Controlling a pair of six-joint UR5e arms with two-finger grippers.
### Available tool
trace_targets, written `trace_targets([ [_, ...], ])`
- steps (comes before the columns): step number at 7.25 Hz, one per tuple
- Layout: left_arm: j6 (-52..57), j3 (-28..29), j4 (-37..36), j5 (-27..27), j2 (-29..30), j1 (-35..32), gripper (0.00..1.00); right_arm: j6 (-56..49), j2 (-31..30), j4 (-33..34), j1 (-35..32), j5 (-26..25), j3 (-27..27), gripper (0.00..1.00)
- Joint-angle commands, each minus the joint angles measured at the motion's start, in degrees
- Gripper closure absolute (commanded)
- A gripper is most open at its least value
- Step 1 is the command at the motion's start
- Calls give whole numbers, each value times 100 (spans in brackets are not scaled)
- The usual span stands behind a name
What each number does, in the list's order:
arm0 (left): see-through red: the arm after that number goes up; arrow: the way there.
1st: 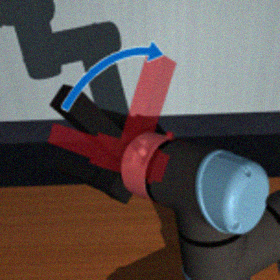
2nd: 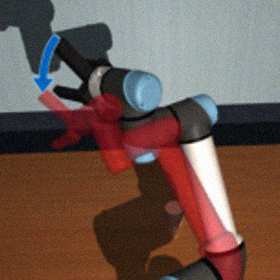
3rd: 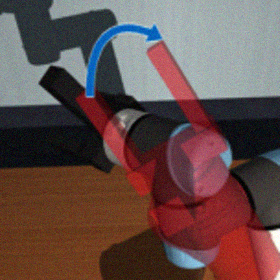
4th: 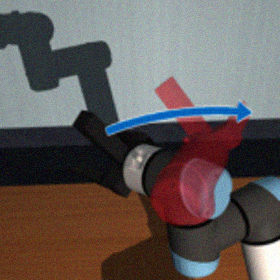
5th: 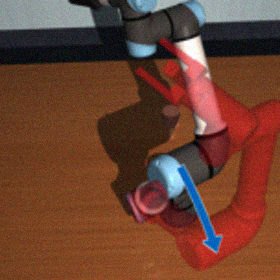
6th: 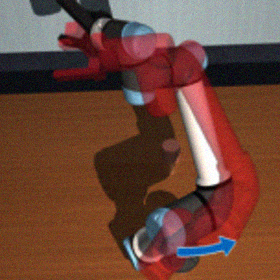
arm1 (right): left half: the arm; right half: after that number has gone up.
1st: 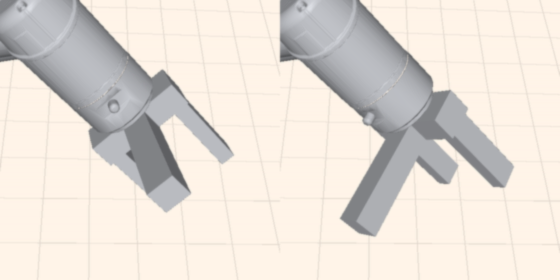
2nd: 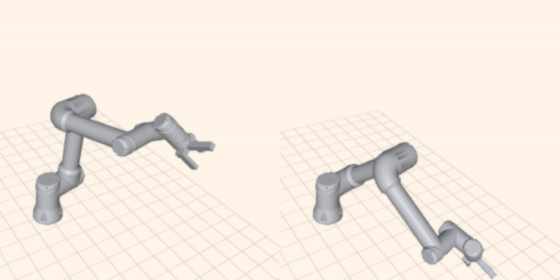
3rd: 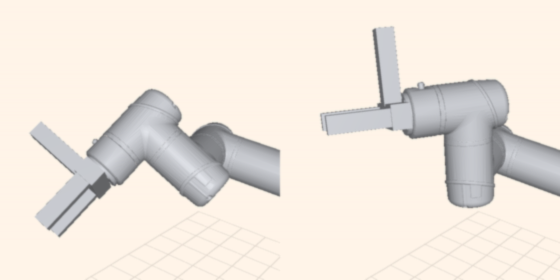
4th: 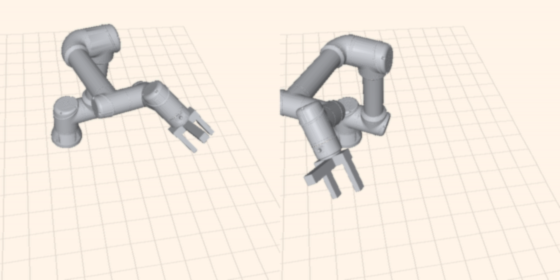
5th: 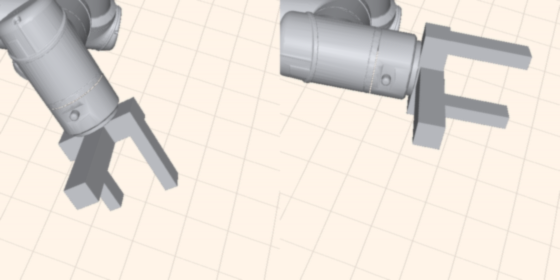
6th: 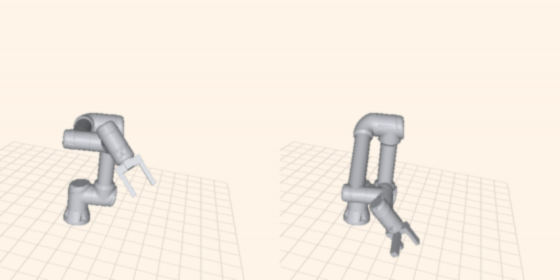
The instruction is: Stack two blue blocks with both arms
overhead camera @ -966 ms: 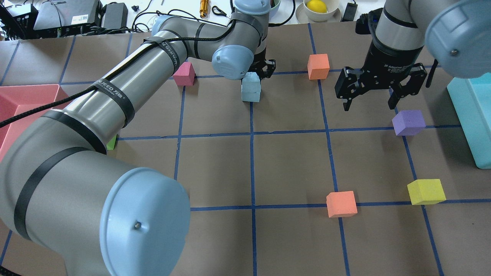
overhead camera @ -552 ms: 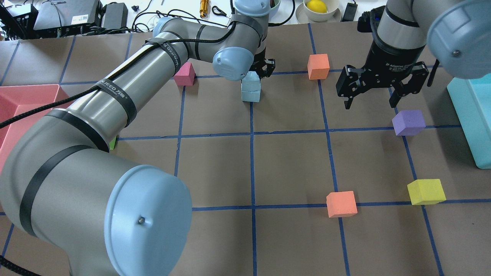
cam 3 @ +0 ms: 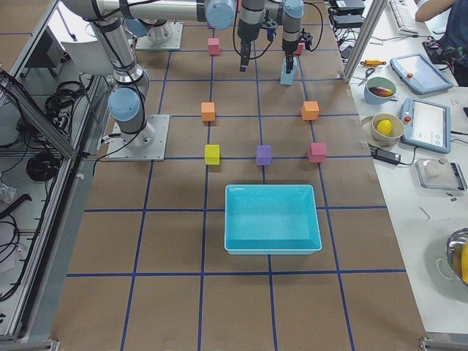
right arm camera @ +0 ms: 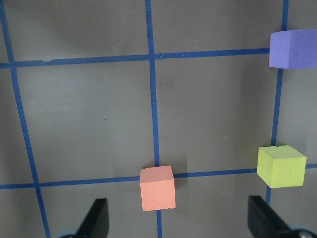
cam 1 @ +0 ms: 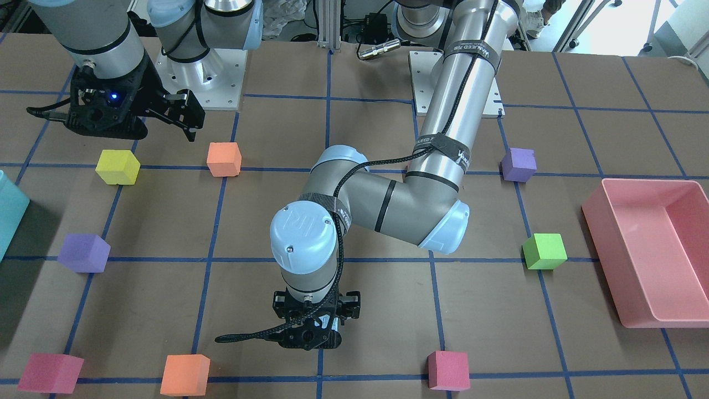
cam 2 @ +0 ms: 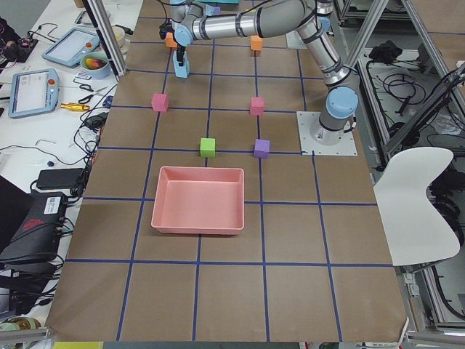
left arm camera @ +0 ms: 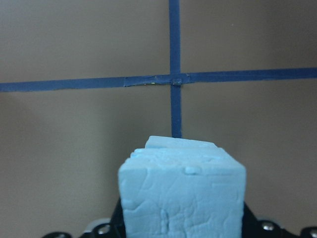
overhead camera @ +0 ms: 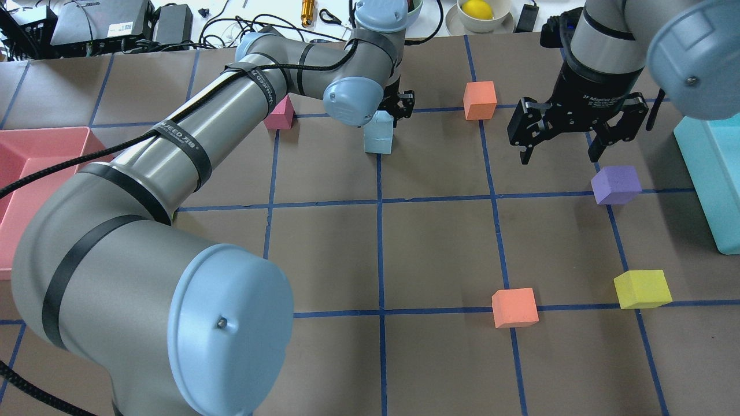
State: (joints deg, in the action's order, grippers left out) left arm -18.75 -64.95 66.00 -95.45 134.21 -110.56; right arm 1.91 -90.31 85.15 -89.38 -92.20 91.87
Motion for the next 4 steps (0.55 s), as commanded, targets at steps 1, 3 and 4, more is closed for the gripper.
trace_targets([
  [1, 46, 17, 123, 0, -323, 52, 0, -24, -22, 10, 0, 0, 6, 0],
  [3, 755, 27, 1146, 88, -1182, 568, 0, -24, -22, -16, 0, 0, 6, 0],
  [4, 1342, 43, 1866, 106, -1691, 945, 0, -24, -22, -25, 0, 0, 6, 0],
])
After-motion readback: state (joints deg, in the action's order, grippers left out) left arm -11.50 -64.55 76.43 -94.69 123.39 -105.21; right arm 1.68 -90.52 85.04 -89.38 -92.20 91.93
